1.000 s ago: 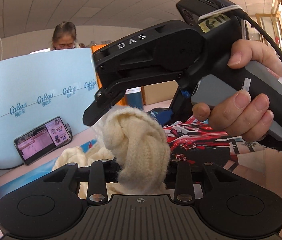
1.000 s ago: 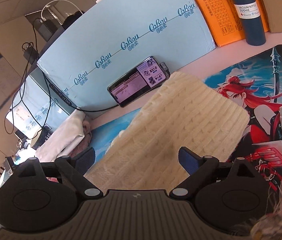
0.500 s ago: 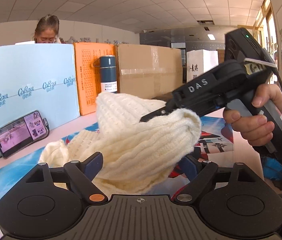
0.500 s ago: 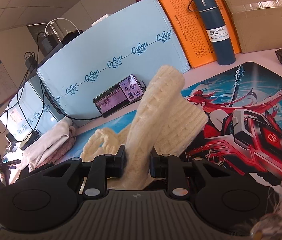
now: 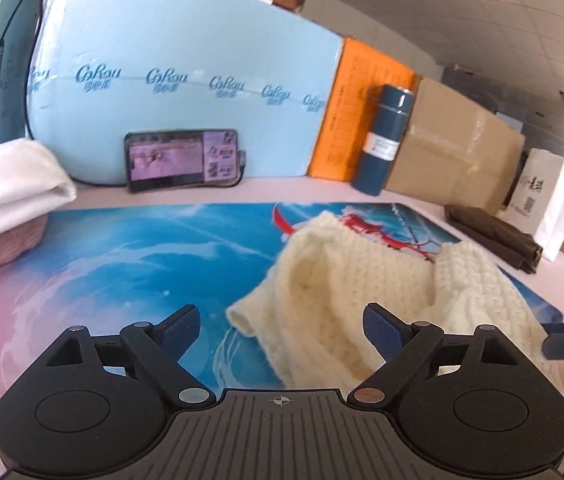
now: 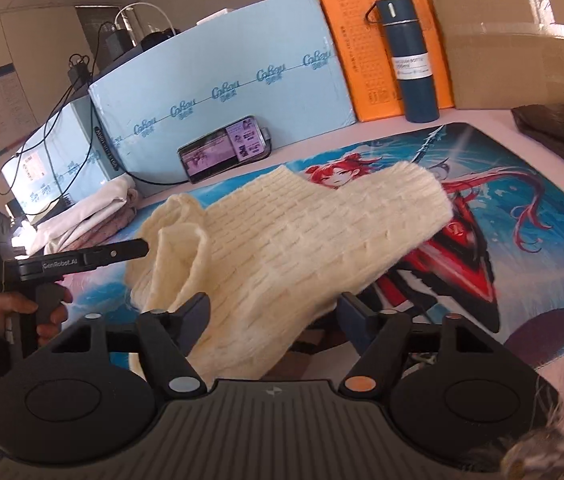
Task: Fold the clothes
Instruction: 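Lay the sweater flat on the mat and open both grippers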
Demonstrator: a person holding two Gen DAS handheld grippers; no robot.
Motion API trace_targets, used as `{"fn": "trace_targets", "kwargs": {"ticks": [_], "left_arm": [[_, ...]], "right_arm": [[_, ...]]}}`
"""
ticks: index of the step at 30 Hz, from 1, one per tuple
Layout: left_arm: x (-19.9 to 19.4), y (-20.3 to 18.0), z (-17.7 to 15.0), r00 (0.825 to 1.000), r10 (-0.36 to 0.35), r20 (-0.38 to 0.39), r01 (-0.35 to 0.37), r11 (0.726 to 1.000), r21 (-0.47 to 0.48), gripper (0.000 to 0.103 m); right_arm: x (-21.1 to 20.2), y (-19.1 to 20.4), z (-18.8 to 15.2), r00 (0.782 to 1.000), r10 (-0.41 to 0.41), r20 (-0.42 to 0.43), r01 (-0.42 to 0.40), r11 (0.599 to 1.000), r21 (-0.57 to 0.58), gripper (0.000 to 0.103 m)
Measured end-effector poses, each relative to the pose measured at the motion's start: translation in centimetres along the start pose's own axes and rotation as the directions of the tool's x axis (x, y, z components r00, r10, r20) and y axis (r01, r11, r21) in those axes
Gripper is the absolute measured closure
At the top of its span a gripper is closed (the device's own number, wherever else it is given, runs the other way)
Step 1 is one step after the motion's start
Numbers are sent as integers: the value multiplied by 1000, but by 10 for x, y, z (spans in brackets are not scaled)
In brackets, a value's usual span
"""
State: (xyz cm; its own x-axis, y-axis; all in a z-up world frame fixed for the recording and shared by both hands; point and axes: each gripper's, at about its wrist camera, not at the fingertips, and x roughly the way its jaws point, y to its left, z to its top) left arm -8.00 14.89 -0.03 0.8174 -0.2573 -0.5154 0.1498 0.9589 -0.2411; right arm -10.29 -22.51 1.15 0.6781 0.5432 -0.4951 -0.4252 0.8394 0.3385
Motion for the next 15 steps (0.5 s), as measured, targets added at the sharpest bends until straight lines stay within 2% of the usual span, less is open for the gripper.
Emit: {"fn": "trace_targets", "kwargs": {"ticks": [3, 5, 8, 10, 12, 14, 15], "left_arm": [[6, -4, -6, 999, 10, -36, -11, 1000, -26, 12], [9, -10, -9, 999, 9, -41, -10, 1000, -18, 13], [14, -19, -11, 999, 10, -46, -11, 1000, -14, 13], [18, -27, -12, 999, 2, -46, -2, 1000, -10, 13], [20, -36, -14, 999, 18, -45, -18, 1000, 17, 13], [21, -43, -16, 998, 37, -42, -35, 998, 47, 13], [20, -43, -16, 999, 31, -41, -29, 999, 42, 13]], "right_arm": [[-3, -25, 11, 991, -125, 52, 120, 990, 79, 28], [-3, -34, 17, 991, -105, 77, 95, 987, 126, 28], [6, -30, 25, 995, 2, 98, -17, 989, 147, 25], [23, -17, 36, 997, 21, 81, -33, 987, 154, 24], [43, -6, 48, 999, 9, 41, -16, 985, 173, 24], [72, 4, 58, 999, -11, -47, 20, 981, 195, 24], [86, 7, 63, 995, -50, -89, 67, 978, 199, 25]]}}
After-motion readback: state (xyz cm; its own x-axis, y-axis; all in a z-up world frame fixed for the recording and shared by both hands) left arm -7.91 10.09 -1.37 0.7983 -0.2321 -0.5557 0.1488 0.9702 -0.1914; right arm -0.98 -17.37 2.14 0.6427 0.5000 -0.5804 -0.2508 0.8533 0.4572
